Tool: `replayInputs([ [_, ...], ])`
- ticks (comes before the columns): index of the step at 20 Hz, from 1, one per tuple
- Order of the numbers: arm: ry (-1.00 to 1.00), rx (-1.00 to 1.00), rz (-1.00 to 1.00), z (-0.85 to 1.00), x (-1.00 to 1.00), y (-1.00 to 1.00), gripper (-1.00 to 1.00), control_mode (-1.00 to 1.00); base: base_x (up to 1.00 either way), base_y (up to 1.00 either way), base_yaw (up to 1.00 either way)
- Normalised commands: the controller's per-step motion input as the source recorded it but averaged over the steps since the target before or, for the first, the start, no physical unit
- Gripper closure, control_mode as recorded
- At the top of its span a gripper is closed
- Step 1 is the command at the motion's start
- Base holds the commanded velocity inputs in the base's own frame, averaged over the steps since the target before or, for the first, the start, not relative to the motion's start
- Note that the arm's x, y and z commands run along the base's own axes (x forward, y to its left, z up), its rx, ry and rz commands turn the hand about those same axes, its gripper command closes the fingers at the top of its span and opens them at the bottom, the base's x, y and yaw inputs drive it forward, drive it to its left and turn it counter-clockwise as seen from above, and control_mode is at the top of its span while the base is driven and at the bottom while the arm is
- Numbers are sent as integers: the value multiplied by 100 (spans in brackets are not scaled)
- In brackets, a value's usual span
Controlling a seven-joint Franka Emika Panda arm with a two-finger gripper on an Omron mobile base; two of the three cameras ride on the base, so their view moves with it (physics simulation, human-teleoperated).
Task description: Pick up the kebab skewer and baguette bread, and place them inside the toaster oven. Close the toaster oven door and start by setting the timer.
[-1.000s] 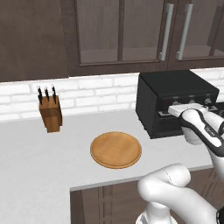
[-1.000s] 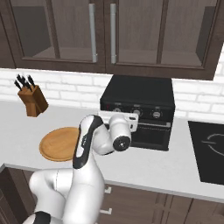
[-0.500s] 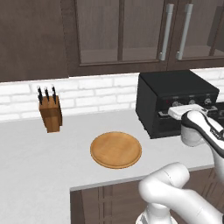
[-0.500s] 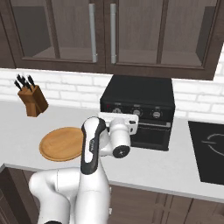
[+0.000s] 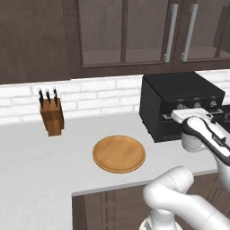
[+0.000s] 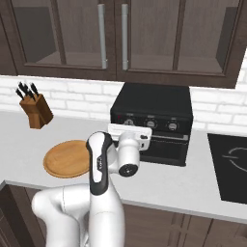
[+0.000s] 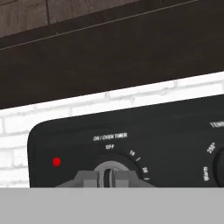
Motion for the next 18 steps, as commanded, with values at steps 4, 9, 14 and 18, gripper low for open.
replayInputs([
  [4,0,9,-12,0,0,-1,100,-100,0,0,0],
  [9,0,13,-12,0,-1,0,100,-100,0,0,0],
  [14,0,15,-11,0,0,-4,100,-100,0,0,0],
  [18,0,14,-11,0,0,-16,100,-100,0,0,0],
])
